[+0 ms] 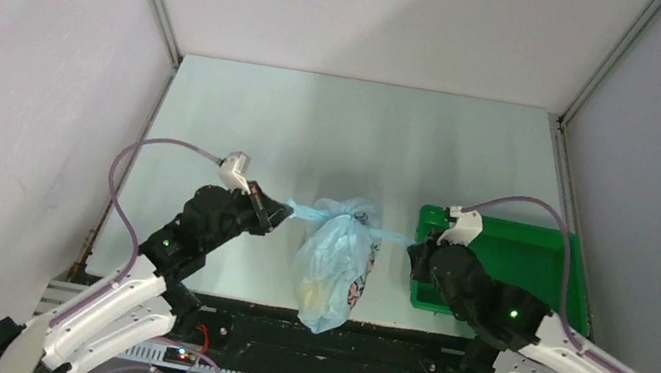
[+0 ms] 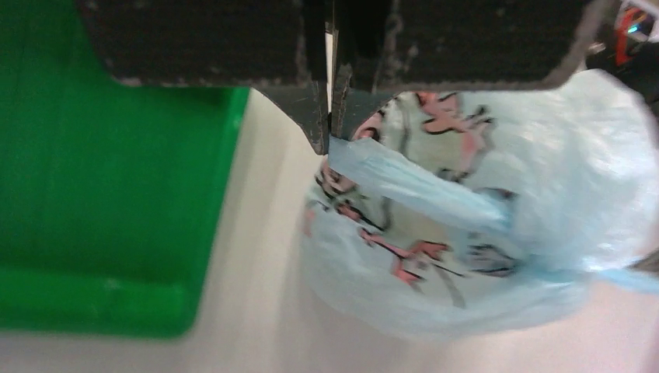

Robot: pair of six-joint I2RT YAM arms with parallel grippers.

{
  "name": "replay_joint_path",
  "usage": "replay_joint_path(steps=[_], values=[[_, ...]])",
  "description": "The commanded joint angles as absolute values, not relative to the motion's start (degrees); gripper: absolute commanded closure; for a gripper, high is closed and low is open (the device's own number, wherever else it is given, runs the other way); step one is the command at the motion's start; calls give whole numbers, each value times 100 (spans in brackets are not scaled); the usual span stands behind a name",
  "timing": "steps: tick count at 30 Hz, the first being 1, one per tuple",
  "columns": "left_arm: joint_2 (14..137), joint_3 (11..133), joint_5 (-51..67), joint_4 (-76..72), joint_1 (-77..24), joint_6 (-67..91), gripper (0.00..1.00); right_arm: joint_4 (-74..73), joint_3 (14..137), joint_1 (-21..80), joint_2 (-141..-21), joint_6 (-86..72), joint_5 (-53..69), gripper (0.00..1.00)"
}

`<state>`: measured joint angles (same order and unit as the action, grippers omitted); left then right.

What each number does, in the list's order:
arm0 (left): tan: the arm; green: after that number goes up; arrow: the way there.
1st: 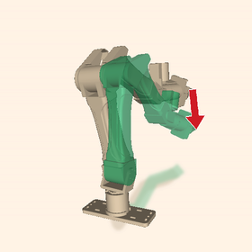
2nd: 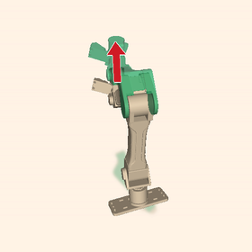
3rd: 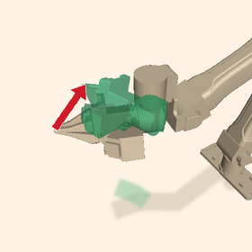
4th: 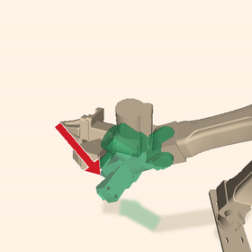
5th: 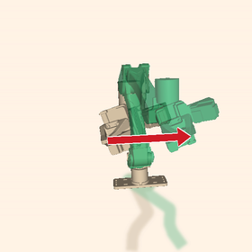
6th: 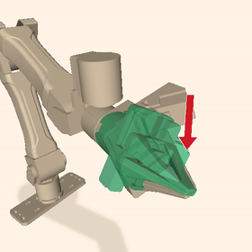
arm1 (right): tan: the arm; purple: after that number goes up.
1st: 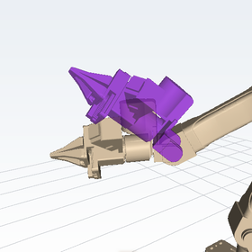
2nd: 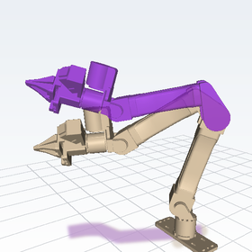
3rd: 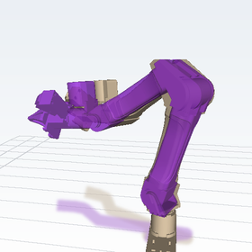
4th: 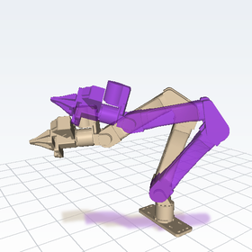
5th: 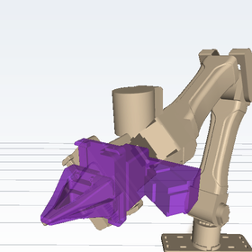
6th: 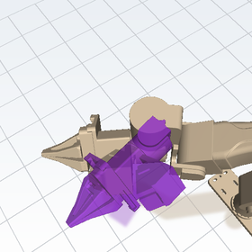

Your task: Place the fake fruits into the plastic bag and tie a complex knot

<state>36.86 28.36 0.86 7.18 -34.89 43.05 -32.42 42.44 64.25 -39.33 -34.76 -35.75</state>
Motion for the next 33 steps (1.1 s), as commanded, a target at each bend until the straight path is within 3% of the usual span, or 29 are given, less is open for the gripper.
replay_joint_path(steps=[1, 8, 11, 13, 14, 15, 16, 17, 18, 19, 22, 26, 33], values=[[3562, 2095, -715, 595, -2862, 4282, 100, -3611, 3329, 5631, -3829, -4374, -3263, 100], [3525, 1984, 1038, -365, -2707, 3984, 100, -2533, 2972, 5355, -3656, -3784, -1851, 100], [3465, 2258, 1767, -129, -2707, 3787, 100, -2499, 3127, 5305, -3568, -3803, -1537, 100], [3416, 2478, 2017, 215, -2708, 3739, 97, -2607, 3206, 5272, -3474, -3994, -1467, 81], [3390, 2518, 2139, 372, -2712, 3734, 84, -2676, 3220, 5260, -3433, -4085, -1456, 65], [3369, 2554, 2186, 432, -2708, 3743, 76, -2700, 3237, 5252, -3328, -4280, -1465, 57], [3330, 2556, 2260, 495, -2708, 3788, 57, -2745, 3240, 5250, -3268, -4399, -1466, 42], [3308, 2529, 2277, 521, -2707, 3814, 50, -2765, 3242, 5243, -3151, -4628, -1500, 32], [3253, 2508, 2288, 520, -2707, 3872, 38, -2827, 3243, 5241, -3096, -4744, -1528, 27], [3226, 2449, 2286, 504, -2707, 3896, 34, -2846, 3243, 5246, -2987, -4950, -1564, 19], [3115, 2292, 2156, 409, -2709, 4058, 15, -2979, 3223, 5239, -2827, -5289, -1687, 8], [3173, 2040, 1921, 216, -2708, 4359, 5, -3123, 3079, 5245, -2754, -5865, -1953, 1], [3453, 1555, 1848, -853, -2706, 5123, 1, -2360, 2540, 5295, -2603, -6723, -2205, 1]])
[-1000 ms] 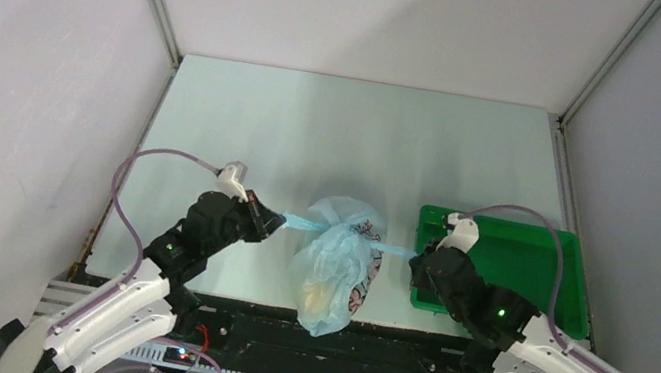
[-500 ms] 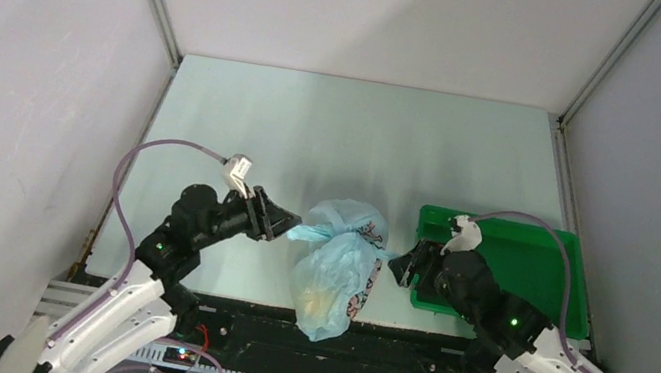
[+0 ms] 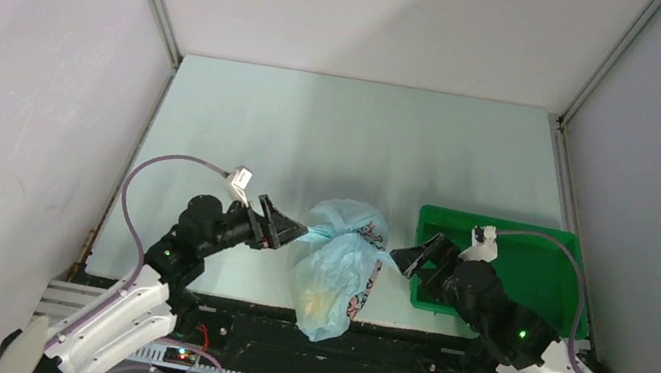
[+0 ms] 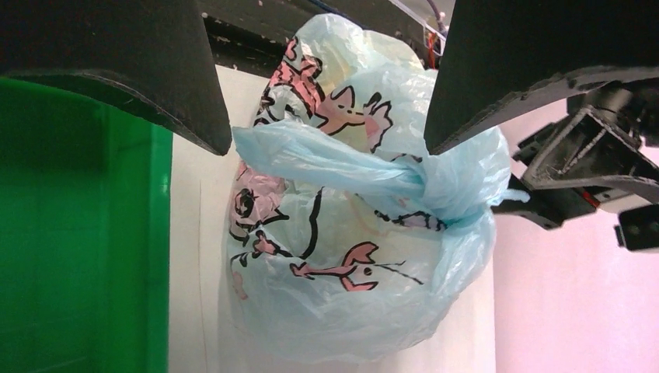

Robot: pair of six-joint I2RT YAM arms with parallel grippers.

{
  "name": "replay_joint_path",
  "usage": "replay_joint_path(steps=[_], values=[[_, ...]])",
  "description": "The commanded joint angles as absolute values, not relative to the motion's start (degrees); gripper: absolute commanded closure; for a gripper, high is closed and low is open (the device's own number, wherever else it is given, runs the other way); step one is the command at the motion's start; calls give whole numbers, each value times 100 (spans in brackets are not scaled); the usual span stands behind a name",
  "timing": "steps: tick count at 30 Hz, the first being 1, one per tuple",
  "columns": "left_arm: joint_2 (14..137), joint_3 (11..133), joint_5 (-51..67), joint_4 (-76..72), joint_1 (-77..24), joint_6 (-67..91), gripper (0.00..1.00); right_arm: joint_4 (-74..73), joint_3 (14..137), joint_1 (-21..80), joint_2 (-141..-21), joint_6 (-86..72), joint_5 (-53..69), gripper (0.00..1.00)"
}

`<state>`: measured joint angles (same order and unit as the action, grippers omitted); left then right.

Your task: Place the fake fruits into the plastic bag and tie a complex knot

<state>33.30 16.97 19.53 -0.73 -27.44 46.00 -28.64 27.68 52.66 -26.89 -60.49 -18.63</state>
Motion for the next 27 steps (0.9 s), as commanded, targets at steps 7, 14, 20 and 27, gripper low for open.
replay_joint_path(steps=[7, 14, 20, 27], values=[[3669, 1294, 1901, -1460, -2715, 5458, 2, -1929, 2353, 5332, -2933, -6951, -2473, 1], [3819, 1239, 1993, -1642, -2716, 5566, 13, -1248, 2256, 5311, -3386, -6877, -2395, 1], [3879, 1174, 2003, -1654, -2758, 5642, 29, -1002, 2223, 5317, -3655, -6956, -2289, 2], [3915, 1204, 1982, -1513, -2848, 5656, 42, -887, 2131, 5310, -3743, -7058, -2279, 15]])
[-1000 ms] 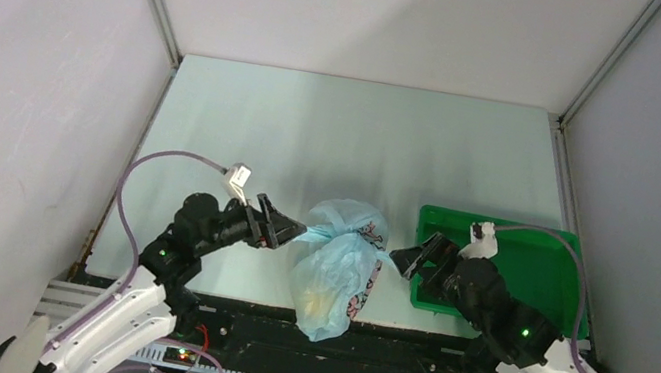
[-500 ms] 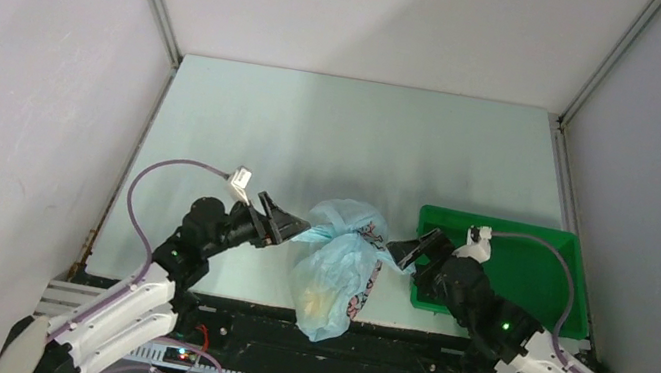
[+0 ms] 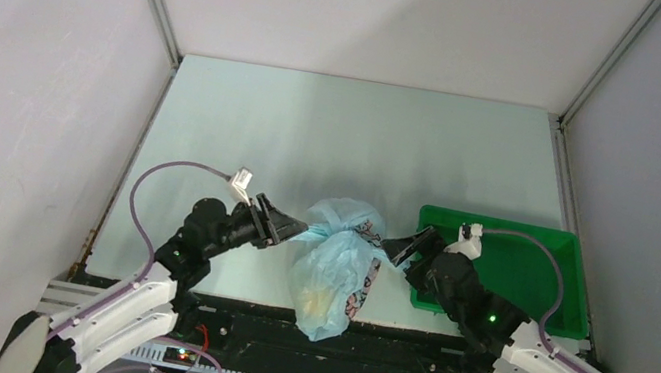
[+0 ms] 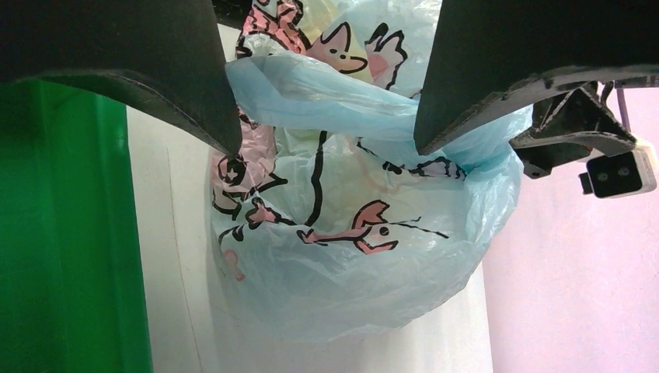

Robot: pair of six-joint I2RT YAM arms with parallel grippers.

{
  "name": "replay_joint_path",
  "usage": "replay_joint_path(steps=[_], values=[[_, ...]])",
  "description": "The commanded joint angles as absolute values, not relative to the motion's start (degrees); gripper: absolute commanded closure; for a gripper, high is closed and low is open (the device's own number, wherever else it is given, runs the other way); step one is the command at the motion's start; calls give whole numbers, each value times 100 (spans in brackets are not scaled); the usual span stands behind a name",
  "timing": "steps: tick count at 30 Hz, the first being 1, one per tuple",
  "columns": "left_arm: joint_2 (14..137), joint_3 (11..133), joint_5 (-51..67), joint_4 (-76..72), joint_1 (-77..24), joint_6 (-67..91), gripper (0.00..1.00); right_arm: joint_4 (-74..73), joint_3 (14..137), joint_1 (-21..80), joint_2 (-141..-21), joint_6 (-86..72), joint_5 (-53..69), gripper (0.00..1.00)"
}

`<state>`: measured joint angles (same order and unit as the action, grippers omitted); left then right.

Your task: Place the fake fruits into the plastic bag and tie a complex knot

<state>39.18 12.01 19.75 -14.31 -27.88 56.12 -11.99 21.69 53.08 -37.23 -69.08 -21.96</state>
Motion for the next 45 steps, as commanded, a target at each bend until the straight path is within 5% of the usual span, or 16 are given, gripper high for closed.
replay_joint_path(steps=[1, 6, 11, 14, 22, 35, 45], values=[[3921, 1209, 1968, -1521, -2857, 5662, 48, -846, 2120, 5314, -3744, -7058, -2277, 20], [3943, 1279, 1936, -1491, -2910, 5677, 70, -739, 2102, 5318, -3762, -6968, -2251, 46], [3896, 1351, 1818, -1337, -2935, 5597, 98, -537, 2057, 5317, -3737, -6812, -2246, 83], [3853, 1606, 1718, -1214, -2940, 5330, 100, -308, 2076, 5304, -3717, -6561, -2311, 100], [3827, 2737, 786, -394, -2895, 3941, 100, -650, 2966, 4971, -3763, -5111, -2749, 100], [3800, 1145, -328, -802, -2289, 4280, 100, -540, 1621, 3499, -3742, -5094, -1812, 100], [3537, 1984, -151, -492, -2275, 3973, 100, -827, 2512, 3186, -3639, -4188, -1887, 100]])
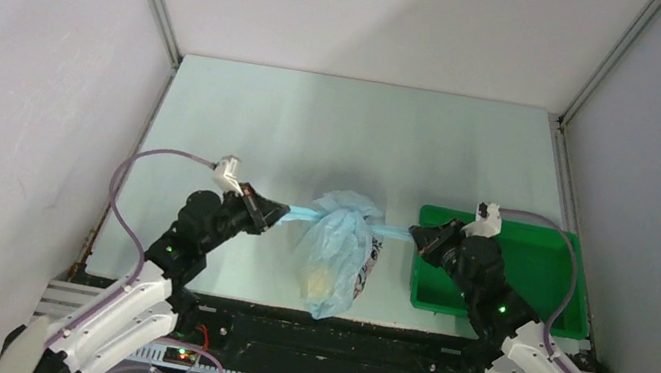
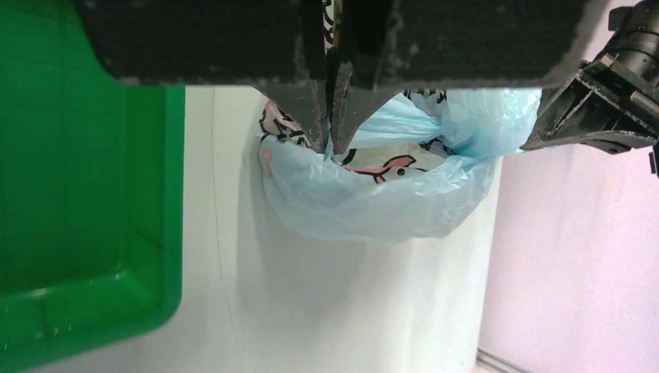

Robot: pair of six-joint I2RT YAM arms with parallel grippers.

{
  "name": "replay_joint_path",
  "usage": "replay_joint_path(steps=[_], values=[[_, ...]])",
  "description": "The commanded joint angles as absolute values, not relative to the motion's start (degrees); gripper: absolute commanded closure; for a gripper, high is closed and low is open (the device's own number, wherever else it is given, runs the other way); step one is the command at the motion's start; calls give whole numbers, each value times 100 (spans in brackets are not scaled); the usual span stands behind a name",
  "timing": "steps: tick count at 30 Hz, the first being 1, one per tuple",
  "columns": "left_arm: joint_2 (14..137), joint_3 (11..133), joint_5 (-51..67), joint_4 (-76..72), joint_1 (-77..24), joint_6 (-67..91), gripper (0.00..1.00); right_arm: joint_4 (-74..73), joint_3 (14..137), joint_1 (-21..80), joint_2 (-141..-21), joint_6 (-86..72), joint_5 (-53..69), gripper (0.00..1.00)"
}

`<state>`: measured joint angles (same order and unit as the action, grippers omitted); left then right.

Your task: Place the fake fruits into the plastic bag and tie a complex knot

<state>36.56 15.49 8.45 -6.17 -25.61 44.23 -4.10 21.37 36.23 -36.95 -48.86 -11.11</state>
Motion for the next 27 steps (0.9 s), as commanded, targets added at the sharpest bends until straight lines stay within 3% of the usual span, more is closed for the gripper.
replay_joint_path(steps=[1, 6, 13, 23, 24, 25, 26, 27], values=[[3536, 1994, -156, -510, -2272, 3951, 100, -855, 2517, 3113, -3639, -4168, -1777, 100], [3619, 1509, -57, -843, -2170, 4033, 100, -883, 2306, 2492, -3689, -4080, -1090, 100], [3611, 922, 142, -1057, -2138, 4269, 100, -986, 1905, 2410, -3607, -4145, -660, 100], [3086, 1241, 359, -375, -2136, 4058, 97, -985, 2022, 2408, -3297, -3551, 262, 100], [3074, 1324, 399, -188, -2136, 4028, 90, -1024, 2088, 2408, -3292, -3463, 516, 100], [3062, 1482, 487, -116, -2140, 3984, 62, -1075, 2220, 2410, -3285, -3283, 627, 91], [3024, 1563, 529, 98, -2137, 3965, 45, -1181, 2292, 2409, -3269, -3201, 818, 84], [2997, 1722, 572, 185, -2136, 3940, 14, -1254, 2432, 2408, -3252, -3039, 884, 65]])
